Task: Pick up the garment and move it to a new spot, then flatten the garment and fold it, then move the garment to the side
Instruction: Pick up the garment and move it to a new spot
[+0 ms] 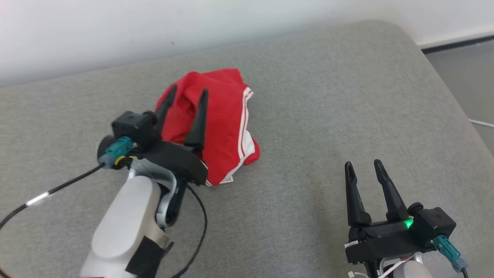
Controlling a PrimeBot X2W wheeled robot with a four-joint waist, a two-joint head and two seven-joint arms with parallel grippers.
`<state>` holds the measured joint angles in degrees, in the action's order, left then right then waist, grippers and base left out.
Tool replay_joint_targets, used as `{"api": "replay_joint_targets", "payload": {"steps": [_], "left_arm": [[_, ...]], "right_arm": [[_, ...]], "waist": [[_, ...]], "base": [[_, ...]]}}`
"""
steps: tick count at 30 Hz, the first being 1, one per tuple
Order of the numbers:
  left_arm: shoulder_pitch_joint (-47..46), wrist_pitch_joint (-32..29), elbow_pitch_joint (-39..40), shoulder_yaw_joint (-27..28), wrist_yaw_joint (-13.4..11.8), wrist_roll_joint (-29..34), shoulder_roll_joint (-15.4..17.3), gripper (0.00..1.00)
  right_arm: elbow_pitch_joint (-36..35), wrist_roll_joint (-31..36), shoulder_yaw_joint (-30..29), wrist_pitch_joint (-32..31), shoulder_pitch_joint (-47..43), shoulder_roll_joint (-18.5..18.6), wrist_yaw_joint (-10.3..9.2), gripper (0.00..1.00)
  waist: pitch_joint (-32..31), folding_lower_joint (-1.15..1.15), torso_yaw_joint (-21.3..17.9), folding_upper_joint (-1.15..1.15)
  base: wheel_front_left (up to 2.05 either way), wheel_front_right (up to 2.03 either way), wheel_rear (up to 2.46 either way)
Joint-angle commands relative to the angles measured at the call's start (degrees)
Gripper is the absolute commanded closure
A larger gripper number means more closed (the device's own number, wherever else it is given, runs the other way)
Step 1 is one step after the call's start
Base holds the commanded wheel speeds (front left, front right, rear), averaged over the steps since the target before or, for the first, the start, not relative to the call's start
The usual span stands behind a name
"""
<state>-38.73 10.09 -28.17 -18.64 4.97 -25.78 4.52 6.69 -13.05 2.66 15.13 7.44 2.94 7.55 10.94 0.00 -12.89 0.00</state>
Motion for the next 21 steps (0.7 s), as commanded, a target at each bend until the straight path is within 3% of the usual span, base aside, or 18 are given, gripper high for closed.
{"api": "replay_joint_targets", "payload": {"steps": [1, 4, 14, 21], "left_arm": [[0.91, 0.14, 1.10, 0.37, -0.42, -0.24, 1.06, 0.00], [1.98, 0.49, 2.91, 1.23, -0.96, -0.46, 2.12, 0.00], [11.34, 3.72, 9.66, 6.05, -5.26, 2.84, 11.36, 0.00], [20.76, 5.11, 14.58, 9.71, -7.63, 4.15, 12.80, 0.00]], "right_arm": [[-0.06, 0.55, -0.19, 0.03, -0.88, -0.10, -0.12, 0.00], [-0.14, 0.78, -0.40, 0.03, -1.22, -0.10, -0.12, 0.00], [-0.81, 1.81, -0.38, 0.04, -2.56, -0.11, -0.12, 0.00], [-0.54, 2.69, -0.57, 0.04, -3.71, -0.10, -0.12, 0.00]], "waist": [[-2.36, 0.00, 2.44, 0.00], [-3.14, 0.00, 3.41, 0.00], [-5.50, 0.00, 6.63, 0.00], [-7.25, 0.00, 8.89, 0.00]], "base": [[0.00, 0.00, 0.00], [0.00, 0.00, 0.00], [0.00, 0.00, 0.00], [0.00, 0.00, 0.00]]}}
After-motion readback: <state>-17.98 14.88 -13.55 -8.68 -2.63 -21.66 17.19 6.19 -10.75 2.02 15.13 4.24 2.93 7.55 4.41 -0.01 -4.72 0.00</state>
